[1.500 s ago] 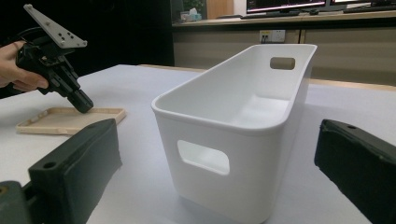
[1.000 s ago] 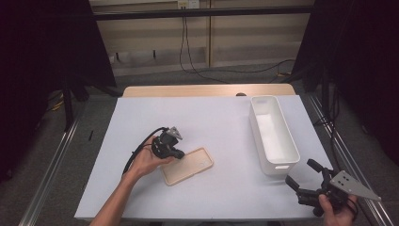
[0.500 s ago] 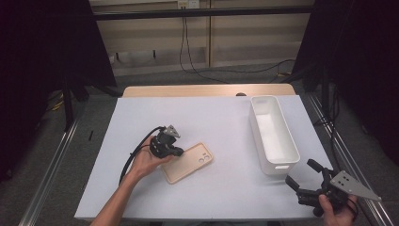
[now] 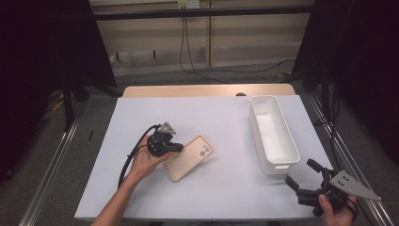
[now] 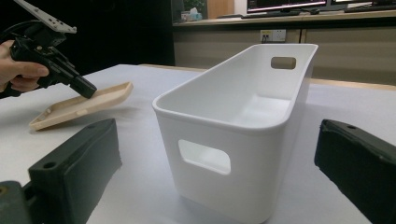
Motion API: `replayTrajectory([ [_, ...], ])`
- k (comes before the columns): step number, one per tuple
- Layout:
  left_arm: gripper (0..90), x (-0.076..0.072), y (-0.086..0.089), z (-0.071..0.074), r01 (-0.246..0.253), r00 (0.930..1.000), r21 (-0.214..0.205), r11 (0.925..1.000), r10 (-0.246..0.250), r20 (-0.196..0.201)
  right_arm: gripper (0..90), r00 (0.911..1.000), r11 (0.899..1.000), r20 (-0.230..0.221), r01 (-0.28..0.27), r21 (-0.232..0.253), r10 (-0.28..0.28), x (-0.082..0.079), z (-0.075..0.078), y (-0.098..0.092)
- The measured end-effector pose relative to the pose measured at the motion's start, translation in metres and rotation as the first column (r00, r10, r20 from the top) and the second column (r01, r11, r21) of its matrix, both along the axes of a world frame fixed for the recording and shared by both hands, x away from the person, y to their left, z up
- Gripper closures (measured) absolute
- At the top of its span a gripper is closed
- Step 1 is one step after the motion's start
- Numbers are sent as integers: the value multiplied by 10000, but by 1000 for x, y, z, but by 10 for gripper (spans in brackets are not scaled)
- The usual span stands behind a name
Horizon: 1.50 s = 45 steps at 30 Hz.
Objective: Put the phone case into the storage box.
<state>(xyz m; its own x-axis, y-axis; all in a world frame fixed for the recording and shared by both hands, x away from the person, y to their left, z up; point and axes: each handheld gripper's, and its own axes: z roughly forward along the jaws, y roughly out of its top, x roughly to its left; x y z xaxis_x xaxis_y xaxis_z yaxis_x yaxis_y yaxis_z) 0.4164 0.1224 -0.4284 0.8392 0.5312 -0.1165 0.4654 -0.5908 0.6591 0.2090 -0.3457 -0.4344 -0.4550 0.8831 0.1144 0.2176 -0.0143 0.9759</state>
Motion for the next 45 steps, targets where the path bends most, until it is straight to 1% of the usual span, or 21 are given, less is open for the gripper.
replayTrajectory([
  [1,877,-2,1,0,-117,9996,-76,9999,119,255,1,10000,10000,6,4,10,-4,0,0,0],
  [3,877,-3,4,1,-487,9976,-276,9984,499,474,1,10000,10000,2,13,18,-13,0,0,0],
  [4,877,-3,4,1,-487,9976,-276,9984,499,474,1,10000,10000,9,8,13,-8,0,0,-1],
  [7,878,-3,8,5,-827,9943,-676,9943,869,623,1,10000,10000,12,1,6,-1,0,0,0],
  [8,877,-3,9,6,-846,9945,-777,9934,890,554,1,10000,10000,18,-14,-22,14,0,0,0],
  [9,877,-4,11,7,-889,9927,-838,9925,952,746,1,10000,10000,23,-7,-24,7,0,0,-1],
  [14,877,-5,13,7,-1027,9905,-984,9898,1108,810,1,10000,10000,30,8,-12,-8,0,0,-1],
  [17,877,-6,15,7,-1366,9851,-1068,9848,1465,906,1,10000,10000,40,8,-15,-8,0,0,-1],
  [25,877,-11,22,14,-1943,9660,-1780,9647,2196,1361,1,10000,10000,53,39,20,-39,0,0,-1],
  [28,878,-12,23,16,-1956,9659,-1917,9618,2228,1320,1,10000,10000,47,50,29,-50,-1,0,-1],
  [29,878,-14,23,17,-1968,9622,-1890,9621,2265,1512,1,10000,10000,43,62,46,-63,-1,0,-1],
  [30,878,-15,23,17,-1978,9619,-1935,9610,2283,1505,1,10000,10000,54,38,33,-38,-1,0,-1],
  [31,878,-17,23,18,-2017,9582,-2004,9587,2355,1625,1,10000,10000,67,43,46,-43,-1,0,-1],
  [33,878,-19,22,18,-2111,9559,-2158,9533,2474,1580,1,9999,9998,37,130,116,-130,-1,0,-1],
  [34,877,-21,22,19,-2171,9513,-2171,9517,2562,1716,1,9998,9996,37,187,193,-188,-1,0,-1],
  [37,877,-26,22,21,-2291,9448,-2413,9430,2750,1779,1,9998,9997,43,176,164,-176,-1,0,-2],
  [39,878,-31,22,21,-2337,9409,-2408,9420,2815,1884,1,9997,9996,63,214,198,-215,-1,0,-2],
  [41,878,-35,22,22,-2287,9413,-2379,9440,2768,1935,1,9997,9997,112,215,152,-217,-1,1,-2],
  [42,877,-40,24,23,-2262,9410,-2563,9398,2789,1919,1,9997,9996,111,218,150,-220,-1,1,-2],
  [44,878,-42,25,24,-2250,9404,-2631,9382,2798,1934,1,9997,9996,109,230,145,-231,0,1,-2],
  [45,878,-45,25,23,-2273,9387,-2746,9343,2853,1936,1,9996,9997,132,229,115,-231,0,1,-2],
])
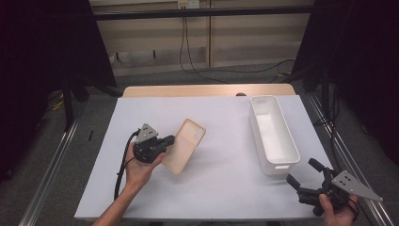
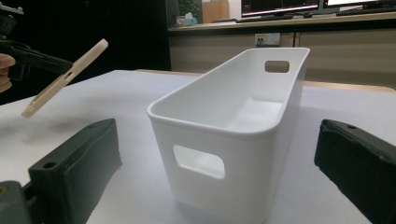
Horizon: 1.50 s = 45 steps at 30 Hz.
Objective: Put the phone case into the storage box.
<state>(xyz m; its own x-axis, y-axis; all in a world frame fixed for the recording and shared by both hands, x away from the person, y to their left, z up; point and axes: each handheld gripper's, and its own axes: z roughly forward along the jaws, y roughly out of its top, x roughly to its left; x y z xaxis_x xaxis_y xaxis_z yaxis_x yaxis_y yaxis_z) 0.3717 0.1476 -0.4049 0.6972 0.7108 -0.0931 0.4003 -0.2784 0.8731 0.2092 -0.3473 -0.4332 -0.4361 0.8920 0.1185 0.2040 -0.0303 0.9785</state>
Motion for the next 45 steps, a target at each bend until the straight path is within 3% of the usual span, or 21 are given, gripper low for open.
replayTrajectory([
  [11,878,-6,-7,-3,259,9996,-349,9991,-257,86,0,9999,9999,37,-110,40,110,2,5,5],
  [21,878,-11,-16,0,463,9989,-556,9974,-456,135,0,9986,9987,183,-502,17,502,7,20,23],
  [32,878,-15,-29,1,643,9979,-761,9950,-641,48,4,9929,9929,209,-1165,-227,1170,26,32,44],
  [37,877,-17,-38,1,816,9966,-607,9948,-810,129,5,9900,9901,163,-1403,-2,1403,35,32,54],
  [45,877,-17,-45,3,825,9965,-698,9941,-812,212,16,9851,9851,82,-1719,56,1719,48,33,69],
])
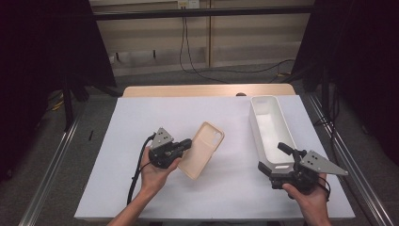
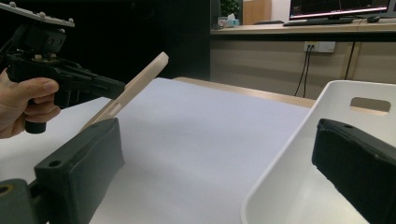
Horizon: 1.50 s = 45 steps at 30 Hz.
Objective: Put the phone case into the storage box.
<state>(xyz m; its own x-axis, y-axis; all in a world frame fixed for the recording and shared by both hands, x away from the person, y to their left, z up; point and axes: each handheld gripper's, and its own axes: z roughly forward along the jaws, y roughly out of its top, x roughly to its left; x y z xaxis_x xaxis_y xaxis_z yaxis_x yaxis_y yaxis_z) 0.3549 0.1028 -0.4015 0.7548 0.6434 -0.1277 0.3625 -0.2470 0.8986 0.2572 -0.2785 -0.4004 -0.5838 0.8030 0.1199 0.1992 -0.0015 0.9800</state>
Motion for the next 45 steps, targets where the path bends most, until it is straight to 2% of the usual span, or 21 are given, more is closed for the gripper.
replayTrajectory([
  [9,878,0,-18,7,73,9998,-279,9996,-68,210,25,9999,9999,-113,-118,-98,117,15,8,12],
  [16,878,0,-30,7,263,9993,-159,9995,-258,288,41,9999,9998,-42,-151,-110,150,23,10,17],
  [18,878,0,-32,7,281,9993,-260,9993,-275,243,49,9999,9998,-42,-119,-131,118,27,11,19],
  [27,878,0,-40,9,388,9986,-238,9990,-380,358,96,9997,9995,-29,-257,-168,257,39,20,34],
  [30,877,1,-44,11,459,9983,-293,9985,-448,379,126,9991,9991,-102,-418,-104,417,44,23,42],
  [33,877,1,-46,11,449,9983,-417,9981,-433,384,171,9989,9984,4,-476,-307,477,49,24,49],
  [35,877,2,-48,11,458,9983,-474,9978,-440,378,198,9984,9983,-76,-558,-194,556,52,23,53],
  [37,877,1,-48,10,517,9980,-432,9977,-500,386,250,9983,9978,-89,-572,-336,569,55,21,57],
  [39,878,1,-48,10,518,9978,-402,9978,-501,427,254,9982,9975,-137,-594,-390,589,56,20,57],
  [41,878,0,-48,10,527,9980,-429,9977,-511,371,311,9983,9976,-207,-551,-414,543,56,18,57],
  [45,877,-1,-51,9,543,9977,-452,9975,-524,422,363,9981,9977,-342,-535,-420,521,58,15,57],
])
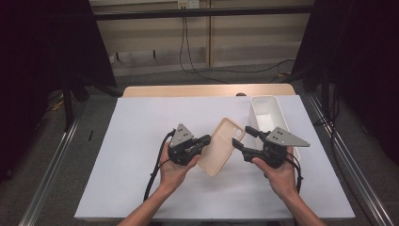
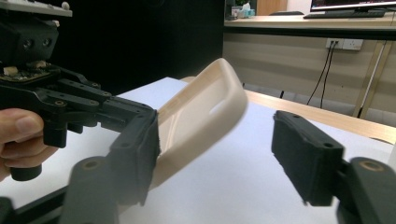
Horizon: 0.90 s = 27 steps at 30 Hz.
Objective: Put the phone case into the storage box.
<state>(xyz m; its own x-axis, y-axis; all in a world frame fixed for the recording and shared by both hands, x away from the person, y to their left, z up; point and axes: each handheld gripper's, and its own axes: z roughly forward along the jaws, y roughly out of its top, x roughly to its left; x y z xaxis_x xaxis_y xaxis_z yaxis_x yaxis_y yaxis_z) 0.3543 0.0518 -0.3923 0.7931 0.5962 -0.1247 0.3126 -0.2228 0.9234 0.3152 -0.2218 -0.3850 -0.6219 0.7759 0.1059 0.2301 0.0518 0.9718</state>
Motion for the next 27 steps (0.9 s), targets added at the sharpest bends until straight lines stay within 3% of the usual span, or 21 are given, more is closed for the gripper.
replayTrajectory([
  [8,877,1,-2,-2,63,10000,49,10000,-63,-21,542,9993,9999,-365,-123,-61,121,1,-9,-1],
  [27,873,-6,1,-2,128,9997,67,9999,-130,183,708,9994,9999,-321,-109,83,111,-4,-2,2],
])
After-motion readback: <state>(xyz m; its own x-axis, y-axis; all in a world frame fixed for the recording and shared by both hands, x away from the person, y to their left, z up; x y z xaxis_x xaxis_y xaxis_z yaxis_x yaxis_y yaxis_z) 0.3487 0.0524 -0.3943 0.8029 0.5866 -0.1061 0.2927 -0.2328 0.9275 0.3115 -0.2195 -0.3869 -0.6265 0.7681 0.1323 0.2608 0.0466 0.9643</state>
